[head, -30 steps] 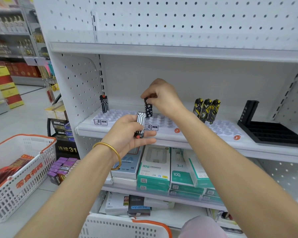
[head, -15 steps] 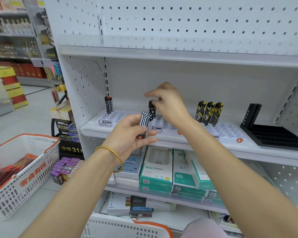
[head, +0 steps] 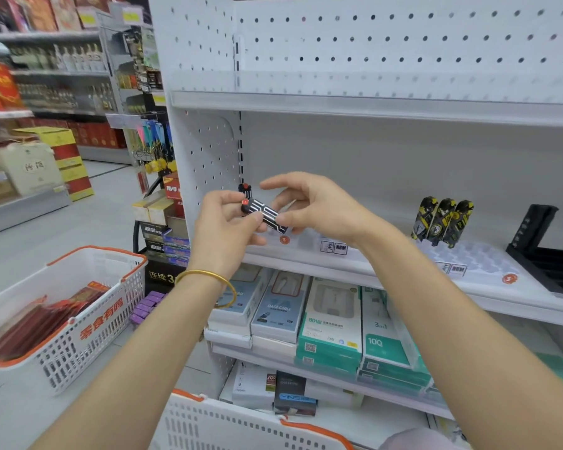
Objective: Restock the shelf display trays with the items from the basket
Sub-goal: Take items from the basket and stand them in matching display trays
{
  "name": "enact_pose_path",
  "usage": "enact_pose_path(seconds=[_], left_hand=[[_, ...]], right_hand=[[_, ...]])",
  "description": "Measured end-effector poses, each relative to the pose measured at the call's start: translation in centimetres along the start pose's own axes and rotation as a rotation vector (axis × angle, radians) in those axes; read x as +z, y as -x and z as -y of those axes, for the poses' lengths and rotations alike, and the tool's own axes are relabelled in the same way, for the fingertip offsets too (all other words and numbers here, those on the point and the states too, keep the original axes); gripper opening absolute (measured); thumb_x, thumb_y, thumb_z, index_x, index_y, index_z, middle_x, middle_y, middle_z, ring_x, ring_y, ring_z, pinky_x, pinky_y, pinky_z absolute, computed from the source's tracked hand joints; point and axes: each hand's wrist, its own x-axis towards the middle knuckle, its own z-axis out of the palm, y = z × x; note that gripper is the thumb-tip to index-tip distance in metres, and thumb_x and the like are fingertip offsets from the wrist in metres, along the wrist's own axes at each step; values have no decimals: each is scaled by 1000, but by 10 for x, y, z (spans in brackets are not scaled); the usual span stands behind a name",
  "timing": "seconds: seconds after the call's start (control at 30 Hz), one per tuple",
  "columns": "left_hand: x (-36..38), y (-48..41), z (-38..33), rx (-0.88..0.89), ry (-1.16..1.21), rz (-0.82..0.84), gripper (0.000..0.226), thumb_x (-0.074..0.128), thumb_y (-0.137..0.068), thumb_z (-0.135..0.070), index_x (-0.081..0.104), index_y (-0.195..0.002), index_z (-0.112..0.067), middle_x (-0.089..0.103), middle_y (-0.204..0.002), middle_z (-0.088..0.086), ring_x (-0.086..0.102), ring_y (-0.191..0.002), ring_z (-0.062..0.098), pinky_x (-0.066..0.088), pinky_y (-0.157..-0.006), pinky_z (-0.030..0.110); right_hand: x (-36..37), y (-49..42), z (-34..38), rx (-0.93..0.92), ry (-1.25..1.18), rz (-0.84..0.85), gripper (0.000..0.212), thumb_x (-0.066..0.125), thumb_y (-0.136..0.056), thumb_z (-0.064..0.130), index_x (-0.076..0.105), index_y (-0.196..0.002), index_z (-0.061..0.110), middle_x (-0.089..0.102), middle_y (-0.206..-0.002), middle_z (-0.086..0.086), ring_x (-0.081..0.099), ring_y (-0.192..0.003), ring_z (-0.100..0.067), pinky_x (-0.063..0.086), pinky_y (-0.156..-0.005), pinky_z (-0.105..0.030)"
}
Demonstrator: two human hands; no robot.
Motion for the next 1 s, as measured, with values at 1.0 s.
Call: enact_pose_path(seconds=[1.0], left_hand=[[-30, -4, 60, 608, -993, 204, 37, 42, -88, -25, 67, -111, -11, 64, -114, 5, 54, -111, 27, 32, -100, 28]], right_hand=[[47, -96, -31, -105, 497, -277, 36, 54, -78, -9, 52, -106, 14, 37, -99, -1, 47, -79, -24, 42, -72, -30]])
